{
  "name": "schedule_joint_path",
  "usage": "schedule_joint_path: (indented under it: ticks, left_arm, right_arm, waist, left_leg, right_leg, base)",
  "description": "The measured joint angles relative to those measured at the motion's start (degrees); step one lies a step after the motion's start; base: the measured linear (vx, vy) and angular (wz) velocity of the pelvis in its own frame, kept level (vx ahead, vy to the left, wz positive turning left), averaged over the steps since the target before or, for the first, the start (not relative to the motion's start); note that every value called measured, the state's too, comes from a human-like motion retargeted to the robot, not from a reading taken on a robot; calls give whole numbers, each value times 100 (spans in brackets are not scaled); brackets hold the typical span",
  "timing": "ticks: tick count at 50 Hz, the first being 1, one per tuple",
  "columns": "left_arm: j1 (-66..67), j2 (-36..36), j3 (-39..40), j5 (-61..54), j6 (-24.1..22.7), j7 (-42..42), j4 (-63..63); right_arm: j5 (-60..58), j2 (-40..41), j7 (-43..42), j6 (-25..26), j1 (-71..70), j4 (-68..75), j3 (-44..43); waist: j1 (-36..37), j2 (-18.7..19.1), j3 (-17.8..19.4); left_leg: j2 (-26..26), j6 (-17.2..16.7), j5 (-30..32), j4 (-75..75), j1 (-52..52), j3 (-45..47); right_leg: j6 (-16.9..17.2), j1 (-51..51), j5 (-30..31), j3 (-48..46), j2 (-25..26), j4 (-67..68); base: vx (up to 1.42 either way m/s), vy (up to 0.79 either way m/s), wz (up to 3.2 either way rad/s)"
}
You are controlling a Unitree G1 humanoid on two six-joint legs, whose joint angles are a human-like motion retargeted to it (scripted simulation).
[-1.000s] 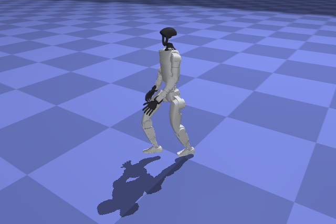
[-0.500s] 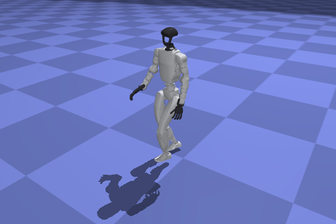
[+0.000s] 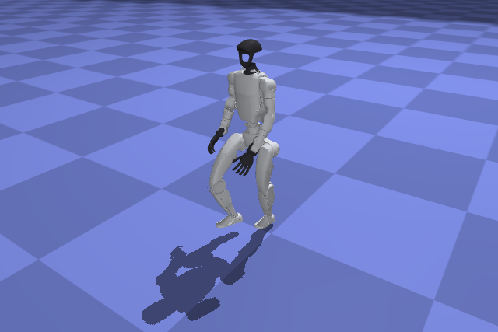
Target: Walk
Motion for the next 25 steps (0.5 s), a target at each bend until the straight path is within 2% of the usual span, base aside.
schedule_joint_path:
  ticks: [4,9,12,15,17,20,25]
  left_arm:
    - [36,-5,-55,79,-64,-60,-9]
    - [396,-109,-109,229,-23,-289,297]
    - [704,-182,-107,329,37,-440,567]
    - [976,-197,-104,437,97,-540,744]
    - [1068,-146,-110,489,135,-561,774]
    - [1181,-52,-78,521,155,-534,730]
    - [1349,58,103,380,106,-468,596]
  right_arm:
    - [-21,-4,-31,5,72,22,-47]
    - [-45,-50,-122,11,4,15,-46]
    - [-75,-58,-198,22,-44,-72,-14]
    - [-172,-82,-244,25,-111,-281,54]
    - [-263,-114,-263,26,-218,-438,112]
    - [-409,-157,-284,20,-410,-619,208]
    - [-448,-189,-244,-8,-699,-852,295]
  waist:
    - [28,44,-43]
    - [148,154,-73]
    - [255,296,-79]
    - [425,446,-104]
    - [557,454,-140]
    - [753,329,-175]
    - [970,74,-192]
  left_leg:
    - [135,-119,-176,287,279,-46]
    - [461,-318,-315,1580,346,-138]
    - [864,-536,24,3143,-26,-114]
    - [1435,-649,640,5026,-790,10]
    - [1791,-500,738,6010,-1451,121]
    - [2060,-179,402,6822,-2393,283]
    - [1904,21,-124,6161,-3527,532]
  right_leg:
    - [73,73,-33,119,391,-907]
    - [-132,602,65,115,789,-869]
    - [-328,1037,29,44,1113,-908]
    - [-546,1401,-120,-51,1452,-1128]
    - [-619,1596,-186,-67,1583,-1389]
    - [-615,1904,-268,13,1636,-1798]
    - [-431,2486,-263,135,1563,-2480]
  base:
    - [0,-3,26]
    - [2,-5,21]
    - [-1,-6,24]
    - [-3,-6,26]
    - [-4,-6,31]
    - [-4,-4,31]
    - [-3,-1,23]
